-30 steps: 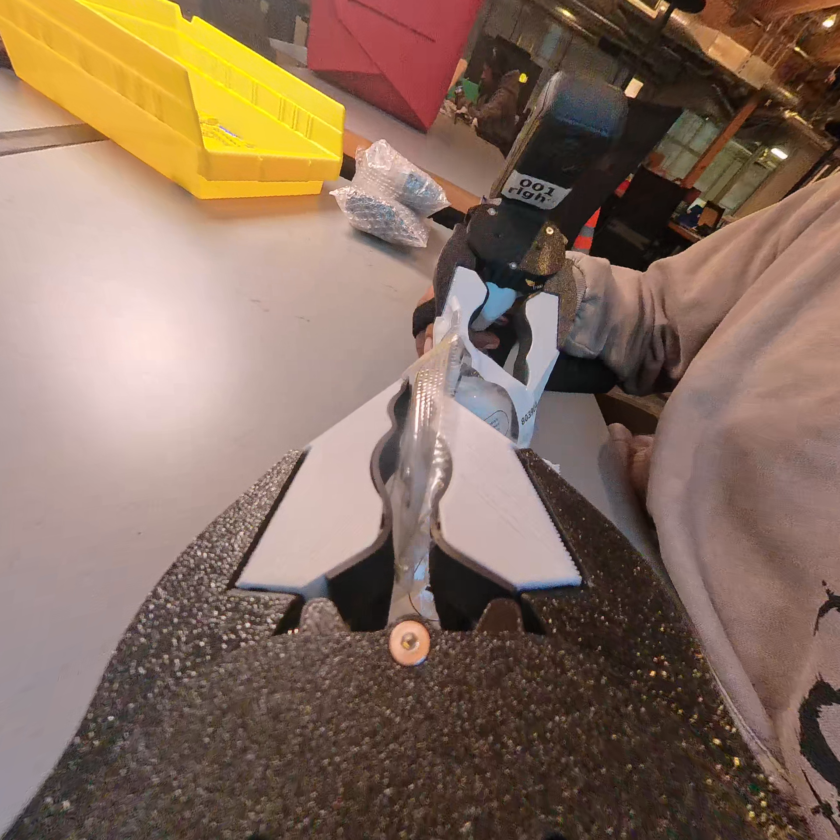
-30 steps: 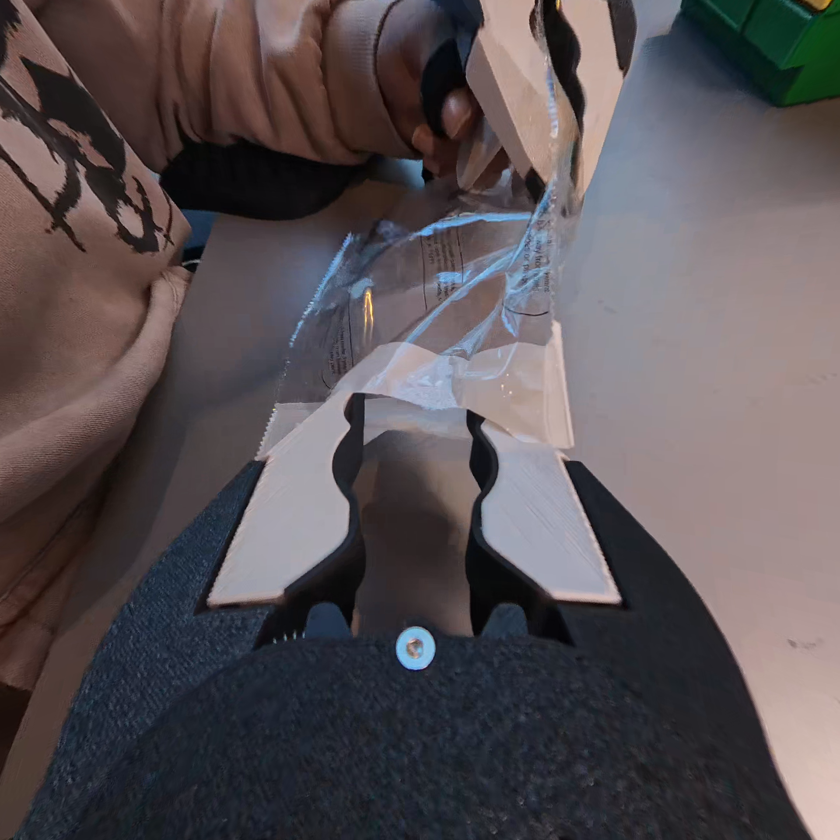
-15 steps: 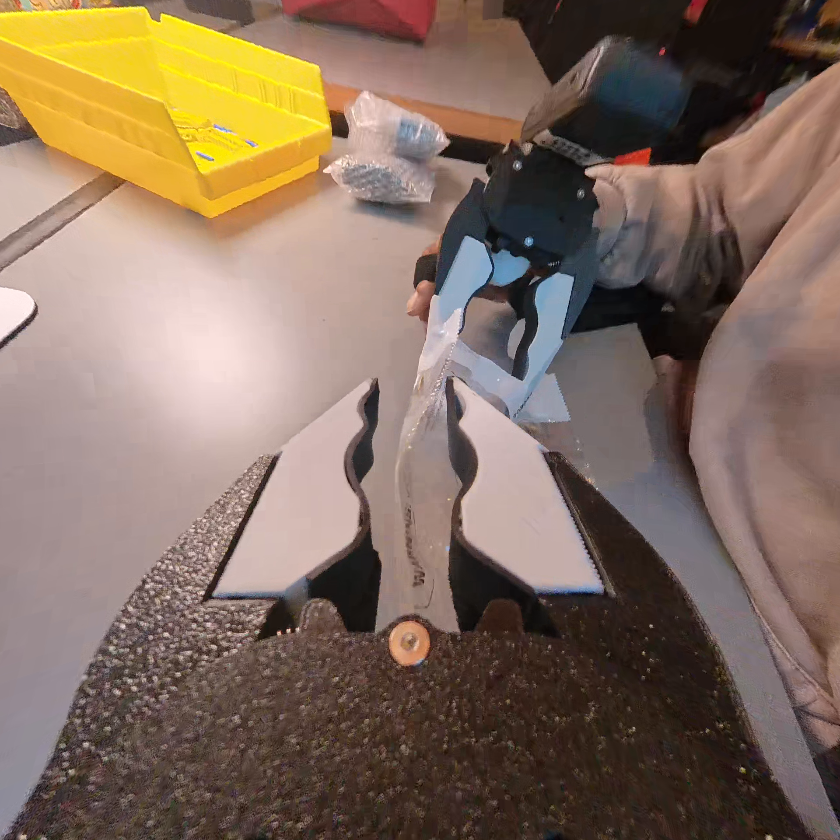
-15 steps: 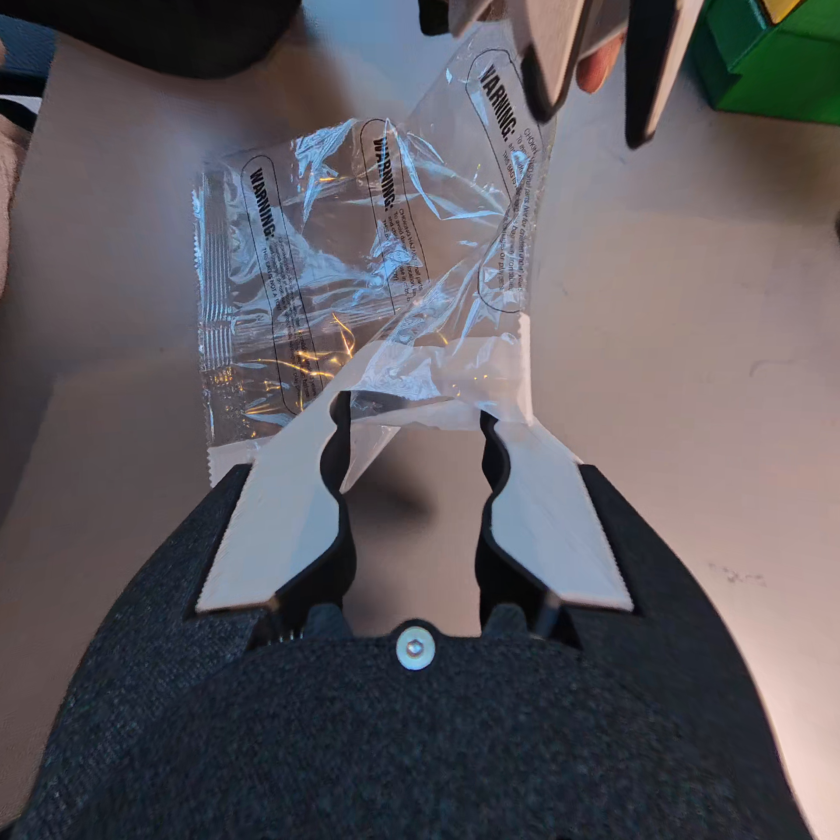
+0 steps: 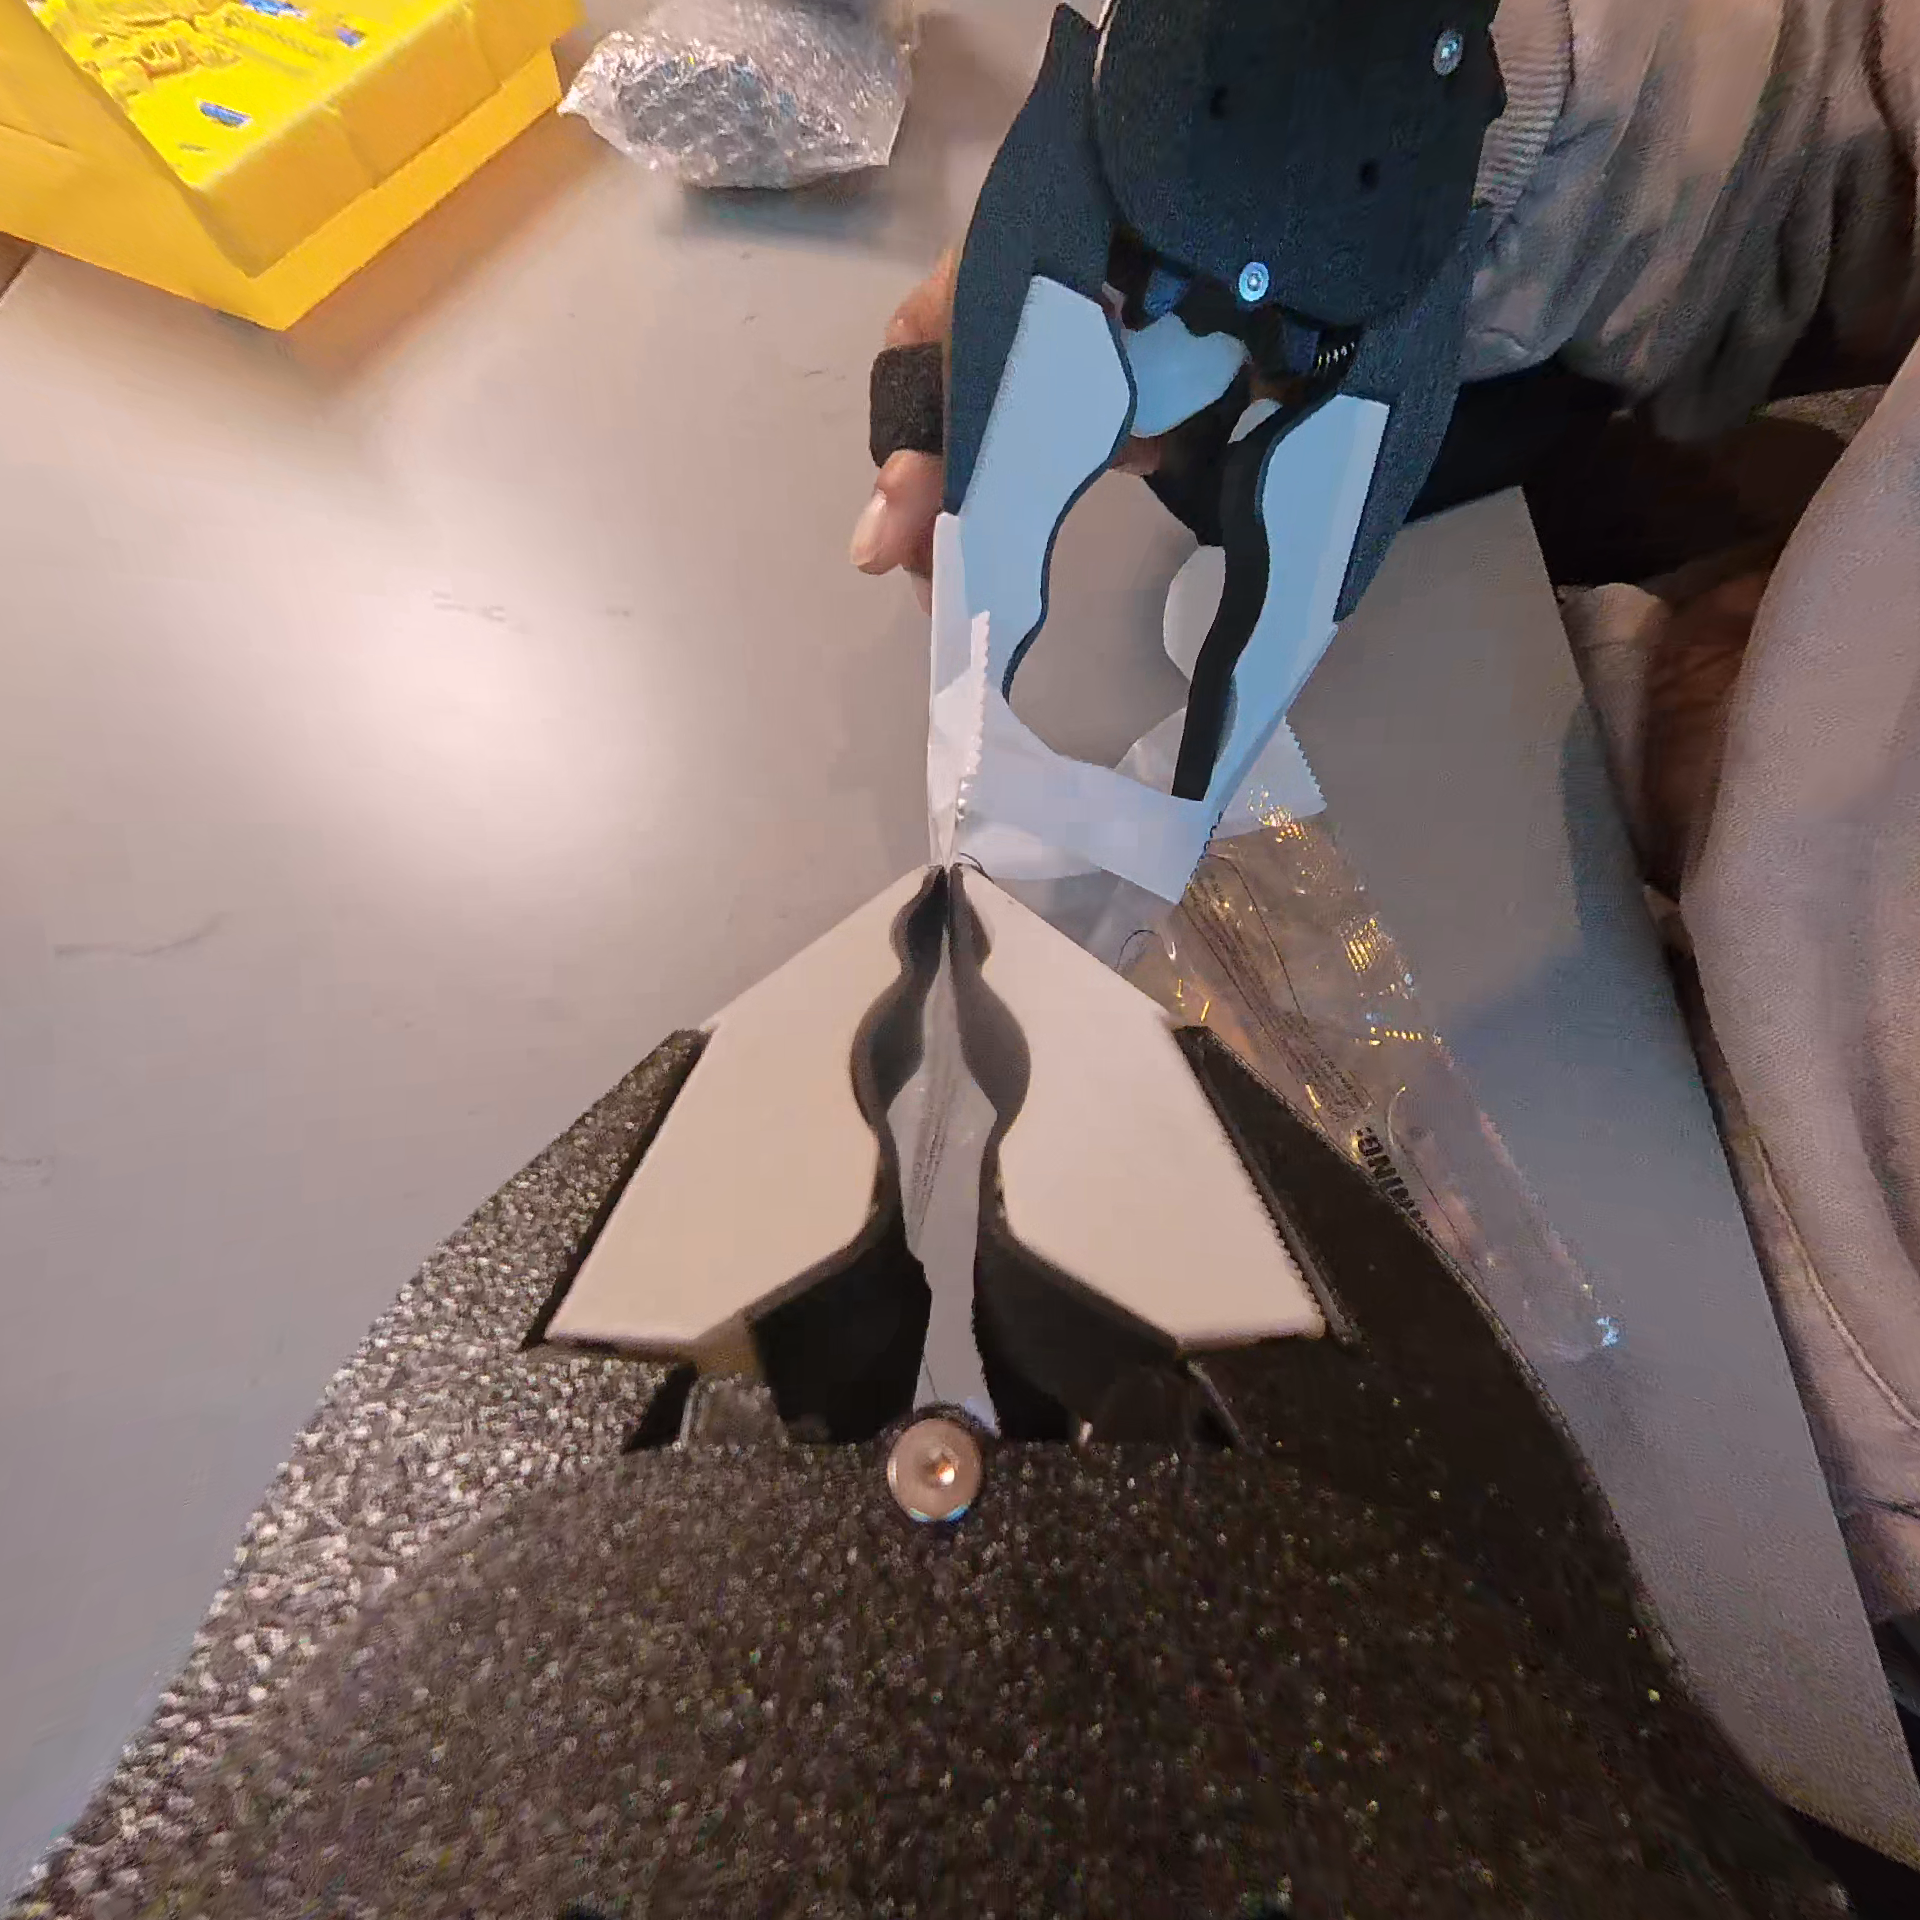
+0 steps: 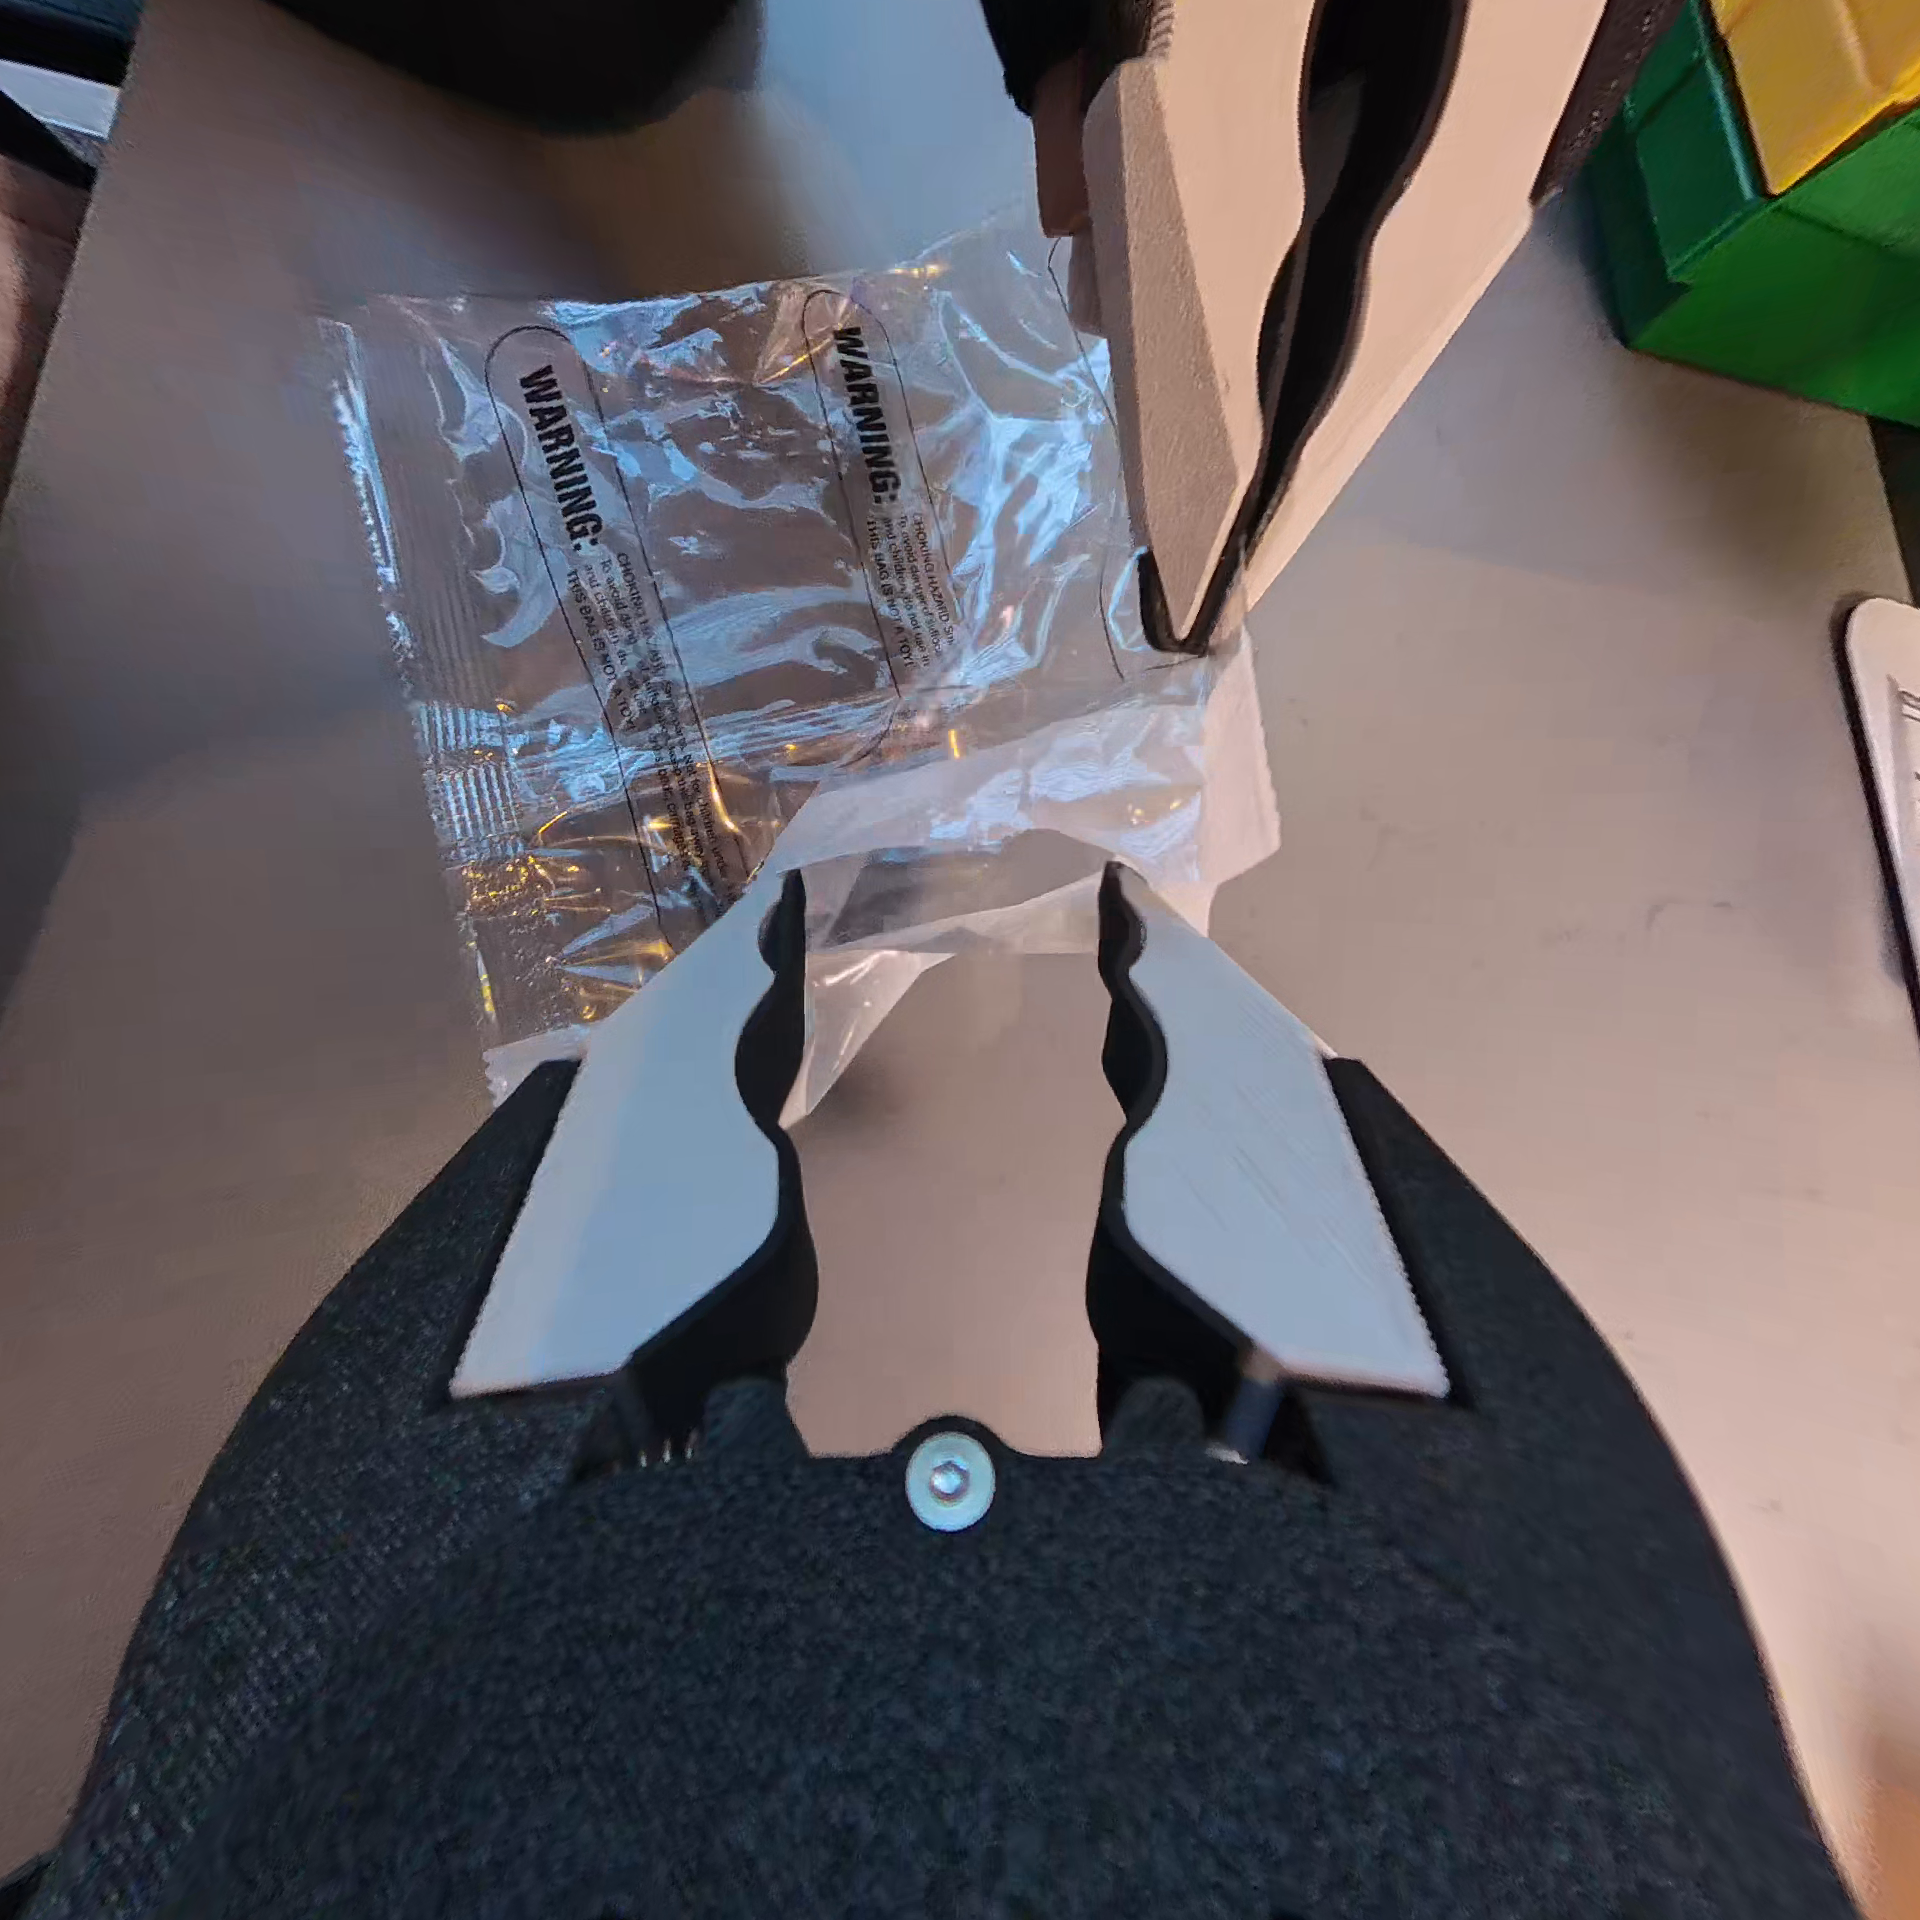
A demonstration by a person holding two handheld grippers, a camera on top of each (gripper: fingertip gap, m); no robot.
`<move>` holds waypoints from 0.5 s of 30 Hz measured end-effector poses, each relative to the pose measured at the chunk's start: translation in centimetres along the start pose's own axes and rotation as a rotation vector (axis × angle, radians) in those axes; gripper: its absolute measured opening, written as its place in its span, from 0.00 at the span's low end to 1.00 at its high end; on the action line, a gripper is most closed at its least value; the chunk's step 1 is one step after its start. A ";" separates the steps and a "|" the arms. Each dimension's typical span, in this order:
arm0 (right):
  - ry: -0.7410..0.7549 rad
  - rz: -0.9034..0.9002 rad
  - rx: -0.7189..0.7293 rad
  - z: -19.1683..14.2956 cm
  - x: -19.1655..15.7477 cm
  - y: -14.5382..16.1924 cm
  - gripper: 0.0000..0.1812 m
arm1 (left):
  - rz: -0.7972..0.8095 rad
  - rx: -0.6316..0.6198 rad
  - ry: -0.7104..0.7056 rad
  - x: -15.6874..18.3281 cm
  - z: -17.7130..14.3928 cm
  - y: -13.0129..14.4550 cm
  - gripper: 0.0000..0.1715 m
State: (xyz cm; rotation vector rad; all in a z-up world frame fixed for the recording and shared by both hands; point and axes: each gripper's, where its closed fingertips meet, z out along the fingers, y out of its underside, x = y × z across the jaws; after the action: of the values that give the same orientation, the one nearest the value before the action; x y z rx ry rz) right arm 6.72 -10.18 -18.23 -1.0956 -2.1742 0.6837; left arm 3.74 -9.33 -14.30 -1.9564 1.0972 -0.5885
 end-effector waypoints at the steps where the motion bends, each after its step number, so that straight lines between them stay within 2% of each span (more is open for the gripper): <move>1: -0.005 0.007 -0.004 -0.2 -0.1 0.0 0.31 | -0.005 0.013 -0.003 -0.1 -0.2 -0.2 0.00; 4: -0.020 0.004 0.004 -0.9 -0.4 -0.1 0.27 | -0.023 0.052 0.013 0.0 -0.6 -0.9 0.00; 7: -0.048 -0.017 -0.001 -1.2 -0.9 -0.1 0.15 | -0.038 0.086 0.022 0.0 -0.8 -1.6 0.00; 9: -0.075 -0.046 0.045 -1.2 -1.3 -0.7 0.13 | -0.027 0.091 0.034 0.0 -0.8 -1.5 0.00; 13: -0.157 0.022 0.005 -0.4 -2.1 -0.1 0.00 | -0.066 0.167 0.092 0.5 -1.0 -2.1 0.00; 15: -0.147 0.082 -0.022 0.1 -1.6 0.5 0.00 | -0.059 0.170 0.096 0.7 -1.2 -2.2 0.00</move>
State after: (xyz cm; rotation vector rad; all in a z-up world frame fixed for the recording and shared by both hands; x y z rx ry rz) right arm 7.67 -11.24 -19.03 -1.1847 -2.2750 0.8010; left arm 4.35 -9.80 -11.81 -1.8335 1.0159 -0.7889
